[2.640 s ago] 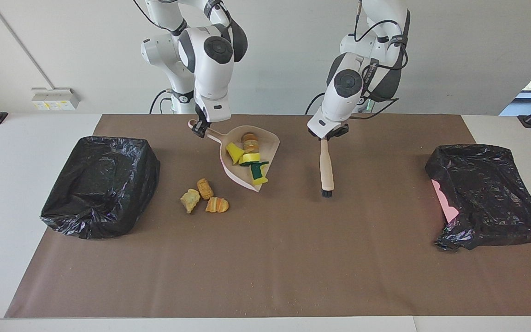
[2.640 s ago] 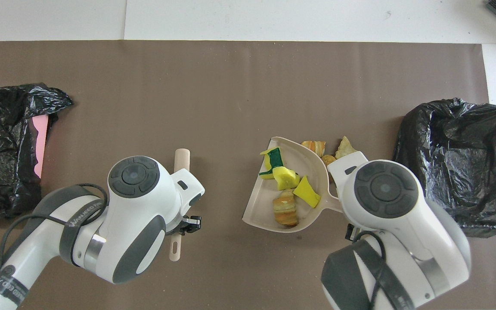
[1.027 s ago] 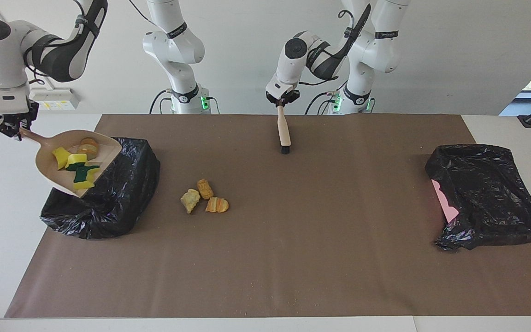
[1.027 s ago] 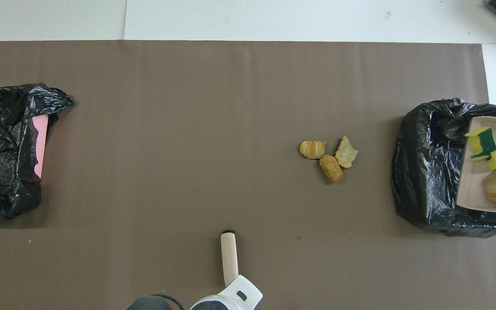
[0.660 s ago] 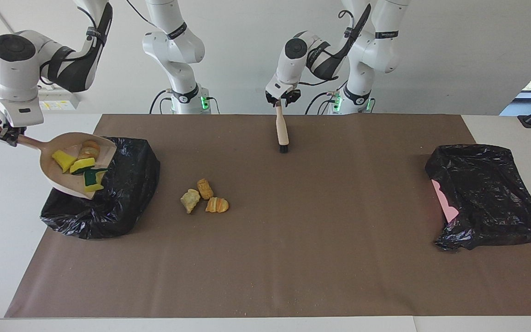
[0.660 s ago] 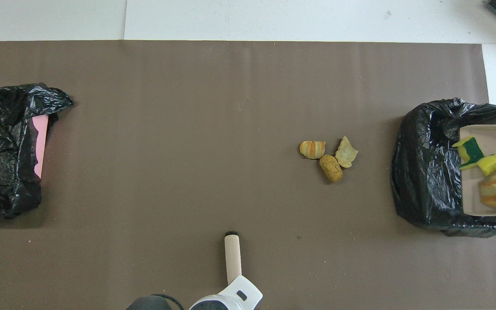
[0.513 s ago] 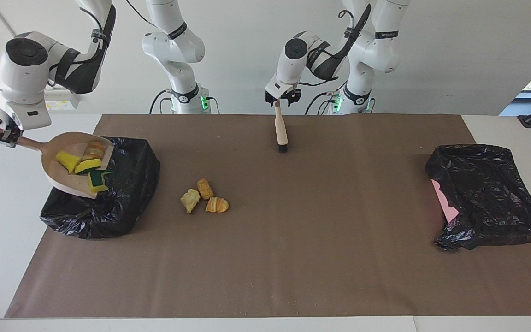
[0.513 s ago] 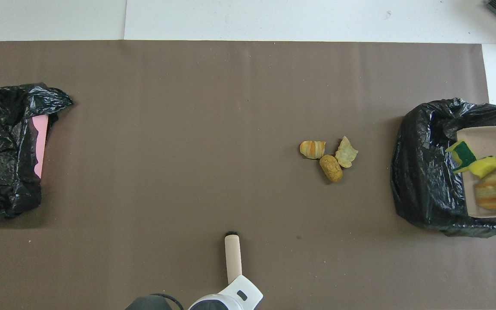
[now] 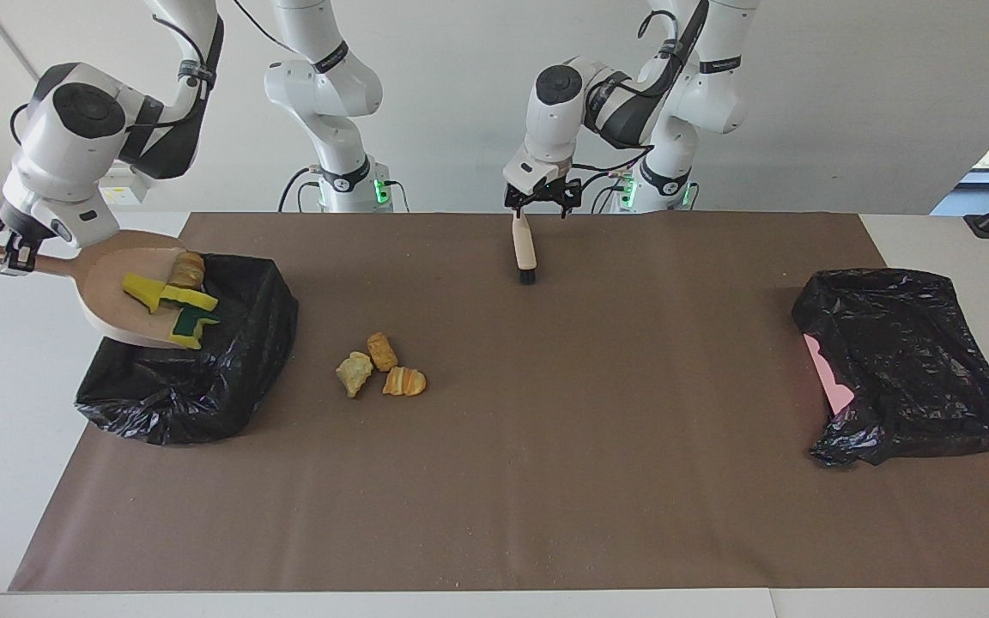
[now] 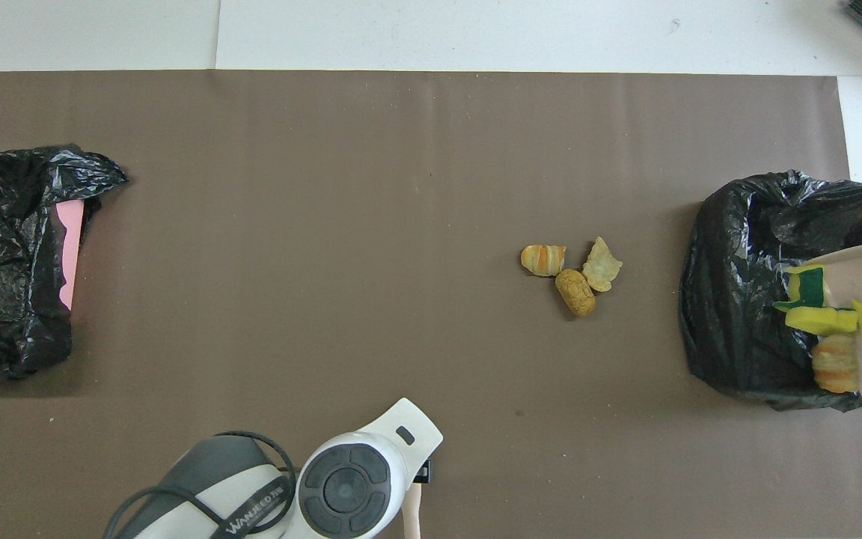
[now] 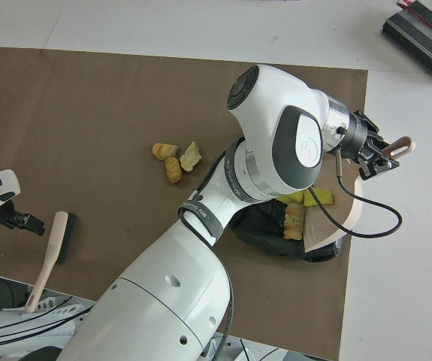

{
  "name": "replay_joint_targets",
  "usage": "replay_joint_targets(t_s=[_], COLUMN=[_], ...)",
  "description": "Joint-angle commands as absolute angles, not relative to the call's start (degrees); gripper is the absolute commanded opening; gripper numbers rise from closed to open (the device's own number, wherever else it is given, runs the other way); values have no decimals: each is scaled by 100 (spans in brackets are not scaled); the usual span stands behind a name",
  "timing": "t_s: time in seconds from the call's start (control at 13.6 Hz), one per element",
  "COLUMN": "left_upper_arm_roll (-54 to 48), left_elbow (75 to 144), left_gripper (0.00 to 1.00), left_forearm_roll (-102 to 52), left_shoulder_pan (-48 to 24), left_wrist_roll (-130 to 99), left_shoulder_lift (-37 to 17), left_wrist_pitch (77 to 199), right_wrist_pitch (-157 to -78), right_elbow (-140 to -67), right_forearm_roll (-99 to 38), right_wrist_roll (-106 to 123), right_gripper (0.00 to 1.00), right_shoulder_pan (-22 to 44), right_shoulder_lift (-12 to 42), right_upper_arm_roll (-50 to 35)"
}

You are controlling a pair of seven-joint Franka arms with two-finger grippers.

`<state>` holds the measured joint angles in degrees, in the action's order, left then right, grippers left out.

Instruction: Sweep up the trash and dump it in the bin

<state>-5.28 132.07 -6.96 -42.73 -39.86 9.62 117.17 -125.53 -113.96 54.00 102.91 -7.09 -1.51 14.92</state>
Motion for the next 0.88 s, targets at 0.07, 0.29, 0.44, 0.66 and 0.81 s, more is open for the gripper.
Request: replay_joint_targets(t_s=[0.07,0.29,0.44,0.66,0.81], left_upper_arm_roll=[-554,-554,-545,-536,-510], left_elbow=[12044,10955,10383,9714,9117], left_gripper=[100,100,100,100,100], left_forearm_roll=[-466,-99,9,9,-35], left_shoulder_pan=[-3001,-2287,-1910,-1443,-1109], left_wrist_roll=[-2877,-1832,-1356,-767,-248], left_shoulder_lift=[703,502,422,448,448], left_wrist_pitch=[11304,10427,10100,9670,9065], right_wrist_pitch=[-12595,-12595,-12595,-12551,-12437], right_elbow=[-11347,-11329,-11320,-11259,-11232], right_forearm_roll=[5914,6151,6362,6556,6443], right_wrist_roll=[10582,10425,10310,10029,9722], right_gripper=[0,0,0,0,0], right_shoulder_pan=[-738,-826,-826,-791,-738], right_shoulder_lift=[-378,-431,-509,-702,-965], right_upper_arm_roll=[1485,1485,1494,1485,1390])
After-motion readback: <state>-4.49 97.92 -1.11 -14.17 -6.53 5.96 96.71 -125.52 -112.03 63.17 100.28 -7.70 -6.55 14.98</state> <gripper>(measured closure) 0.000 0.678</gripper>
